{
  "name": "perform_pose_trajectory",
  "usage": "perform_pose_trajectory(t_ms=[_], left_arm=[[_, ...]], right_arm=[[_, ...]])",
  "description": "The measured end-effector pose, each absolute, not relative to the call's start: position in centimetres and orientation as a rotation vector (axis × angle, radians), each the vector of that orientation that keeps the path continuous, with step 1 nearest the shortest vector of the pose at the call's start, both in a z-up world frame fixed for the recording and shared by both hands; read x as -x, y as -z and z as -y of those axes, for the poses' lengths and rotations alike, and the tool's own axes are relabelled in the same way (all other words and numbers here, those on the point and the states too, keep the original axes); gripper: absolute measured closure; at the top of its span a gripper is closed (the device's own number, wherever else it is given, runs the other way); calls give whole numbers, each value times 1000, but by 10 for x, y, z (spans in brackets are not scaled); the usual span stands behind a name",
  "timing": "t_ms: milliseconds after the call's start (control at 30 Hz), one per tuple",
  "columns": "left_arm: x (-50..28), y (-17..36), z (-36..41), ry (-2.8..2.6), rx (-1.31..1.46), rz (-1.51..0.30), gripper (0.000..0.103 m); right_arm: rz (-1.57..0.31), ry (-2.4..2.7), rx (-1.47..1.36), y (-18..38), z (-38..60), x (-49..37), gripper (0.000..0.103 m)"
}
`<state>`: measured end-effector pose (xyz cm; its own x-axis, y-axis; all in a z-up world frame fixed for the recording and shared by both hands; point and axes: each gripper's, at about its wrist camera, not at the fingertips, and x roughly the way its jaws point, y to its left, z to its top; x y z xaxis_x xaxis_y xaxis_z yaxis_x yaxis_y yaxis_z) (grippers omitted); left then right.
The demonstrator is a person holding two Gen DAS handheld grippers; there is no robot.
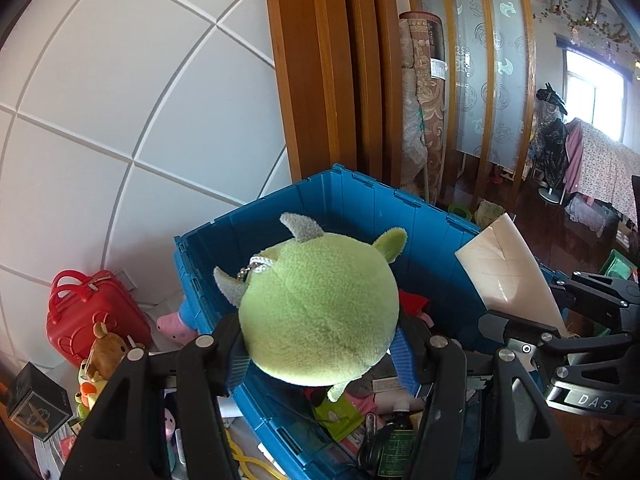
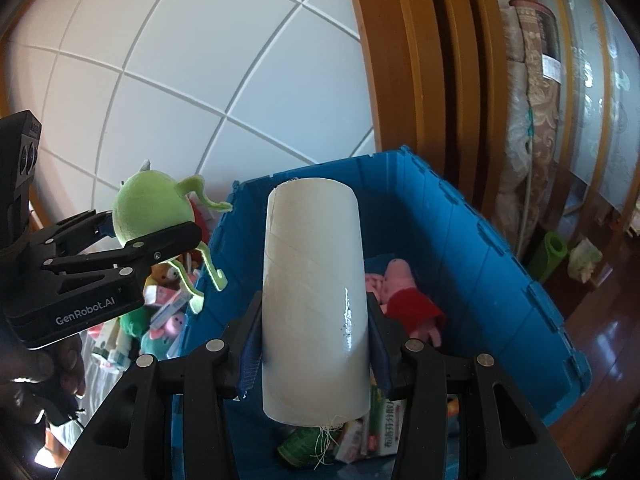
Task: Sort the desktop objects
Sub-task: 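Open both tools to drop the green plush and white roll into the crate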
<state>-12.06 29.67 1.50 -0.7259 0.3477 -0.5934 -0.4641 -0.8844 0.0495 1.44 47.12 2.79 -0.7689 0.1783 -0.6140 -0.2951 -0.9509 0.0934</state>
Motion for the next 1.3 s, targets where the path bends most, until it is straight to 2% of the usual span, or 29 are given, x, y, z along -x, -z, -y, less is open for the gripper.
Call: perform_pose_trajectory(t_ms=[600,700,733,767,800,833,1033,1133,1300], left_arm=[[146,-11,-333,-2510,842,-316,46],[152,-9,-336,-2500,878,-316,40],[155,-6,-338,-2503,906,-322,29],[157,-5,-337,-2512,919,-317,16],[157,-5,-334,-2526,917,-303,12],[156,-5,-331,-2538,915,-296,8],[153,-2,-314,-2566,927,-275,8],[152,-2,-308,-2572,931,-265,8],[144,-4,-291,-2591,929,-237,8]], right_arm=[[-336,-2662,929,-14,-514,-11,58],[-333,-2639,922,-13,-518,-10,57],[-316,-2623,920,-14,-519,-9,53],[-300,-2605,922,-14,-519,-8,35],[-290,-2590,915,-14,-521,-8,14],[-284,-2585,905,-14,-521,-9,8],[-291,-2570,915,-12,-522,-9,7],[-289,-2576,914,-13,-520,-9,0],[-276,-2590,903,-16,-509,-8,0]])
